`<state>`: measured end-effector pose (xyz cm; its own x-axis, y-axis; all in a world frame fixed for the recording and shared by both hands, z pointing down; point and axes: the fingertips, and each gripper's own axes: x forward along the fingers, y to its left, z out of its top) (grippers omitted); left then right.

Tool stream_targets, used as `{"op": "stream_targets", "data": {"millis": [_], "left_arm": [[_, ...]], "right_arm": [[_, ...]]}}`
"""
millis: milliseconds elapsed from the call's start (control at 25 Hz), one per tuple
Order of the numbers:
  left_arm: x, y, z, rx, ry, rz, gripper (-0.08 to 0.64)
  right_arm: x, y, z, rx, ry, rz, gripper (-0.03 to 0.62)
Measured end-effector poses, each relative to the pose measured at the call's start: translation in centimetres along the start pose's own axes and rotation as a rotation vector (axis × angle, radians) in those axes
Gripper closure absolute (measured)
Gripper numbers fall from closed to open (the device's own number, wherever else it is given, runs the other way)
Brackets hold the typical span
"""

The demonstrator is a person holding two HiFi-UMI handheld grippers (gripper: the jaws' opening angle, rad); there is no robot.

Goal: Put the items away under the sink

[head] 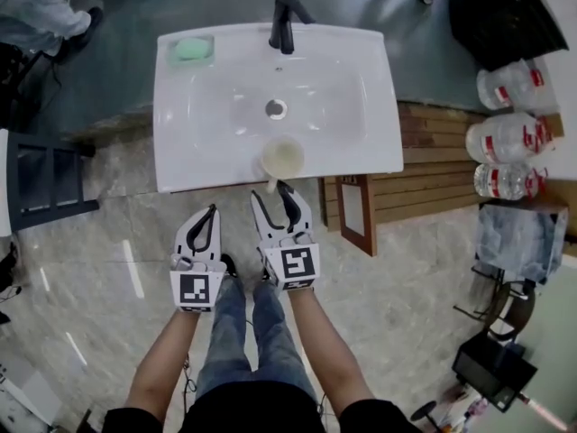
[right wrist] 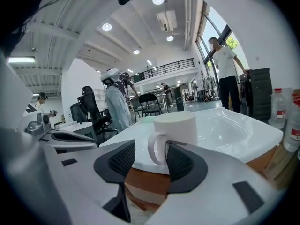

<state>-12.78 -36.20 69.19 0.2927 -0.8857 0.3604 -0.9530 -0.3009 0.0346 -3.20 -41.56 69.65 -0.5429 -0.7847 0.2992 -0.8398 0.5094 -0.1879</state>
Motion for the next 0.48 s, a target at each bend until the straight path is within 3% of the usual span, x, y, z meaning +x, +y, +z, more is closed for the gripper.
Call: {"op": "stream_targets", "data": {"millis": [240,320,480], "left_arm": [[-0.3,0.5,-1.3,0.009,0.029,0.001,0.552],[-0.5,0.7,-1.6,0.003,0.037,0.004,0.553],[-0.7,0.9,-1.8,-0.003,0.038,0.008,0.552]], "right_arm": [[1.3,0.2,-0.2,0.009,0.002,-0.01,0.459],[1.5,0.1,-0.2,0.014,-0.003,-0.016,0.516],[1.8,0.5,0.3,-0.052,-0.03,0.02,0.541]]}}
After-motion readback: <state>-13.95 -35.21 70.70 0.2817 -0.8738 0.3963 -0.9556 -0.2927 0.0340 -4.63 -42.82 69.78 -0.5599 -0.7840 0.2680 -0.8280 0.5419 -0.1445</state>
